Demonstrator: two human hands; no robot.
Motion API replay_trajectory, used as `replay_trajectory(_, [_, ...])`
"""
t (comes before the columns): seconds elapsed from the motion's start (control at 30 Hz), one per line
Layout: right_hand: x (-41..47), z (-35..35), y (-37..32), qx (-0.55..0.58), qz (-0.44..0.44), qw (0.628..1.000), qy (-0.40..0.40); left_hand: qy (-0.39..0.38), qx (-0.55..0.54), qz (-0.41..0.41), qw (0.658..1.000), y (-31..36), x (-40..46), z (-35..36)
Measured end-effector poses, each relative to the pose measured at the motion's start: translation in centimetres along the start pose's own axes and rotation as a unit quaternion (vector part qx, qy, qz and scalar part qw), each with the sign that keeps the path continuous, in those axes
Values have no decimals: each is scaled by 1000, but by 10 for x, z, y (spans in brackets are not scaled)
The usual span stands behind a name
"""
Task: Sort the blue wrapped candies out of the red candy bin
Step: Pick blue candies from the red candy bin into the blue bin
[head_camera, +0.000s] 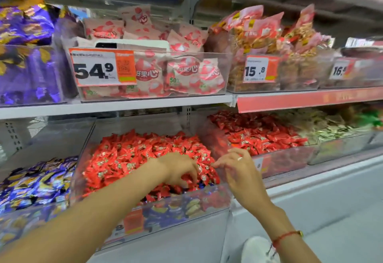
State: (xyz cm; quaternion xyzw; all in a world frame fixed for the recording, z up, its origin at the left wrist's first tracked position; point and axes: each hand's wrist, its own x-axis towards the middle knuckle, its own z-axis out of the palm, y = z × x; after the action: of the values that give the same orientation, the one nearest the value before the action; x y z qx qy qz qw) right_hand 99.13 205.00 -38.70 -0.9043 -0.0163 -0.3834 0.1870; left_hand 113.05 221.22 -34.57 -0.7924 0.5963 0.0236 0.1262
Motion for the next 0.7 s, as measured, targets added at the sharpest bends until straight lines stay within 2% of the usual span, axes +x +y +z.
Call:
replay_trajectory(0.13, [0,-3,0,5,18,1000,-23,63,49,-56,995,-41,-24,-4])
replay_trajectory(0.37, [19,-11,-27,-54,-16,996,-63,116,-83,-137,980,-33,-51,8])
replay_trajectory(0.43, [29,-14,-40,-16,-4,989,-144,158,-119,-132,971,-23,-64,11])
replay_trajectory(0.5, [40,-13,-48,45,33,965,-256,151,-152,-101,972,-15,-77,15])
replay_trajectory(0.6, [60,-5,-55,76,48,907,-411,80,-153,-91,981,-16,-86,25])
replay_trajectory(0.7, [78,11,-56,12,91,825,-557,92,-130,-91,983,-24,-85,27])
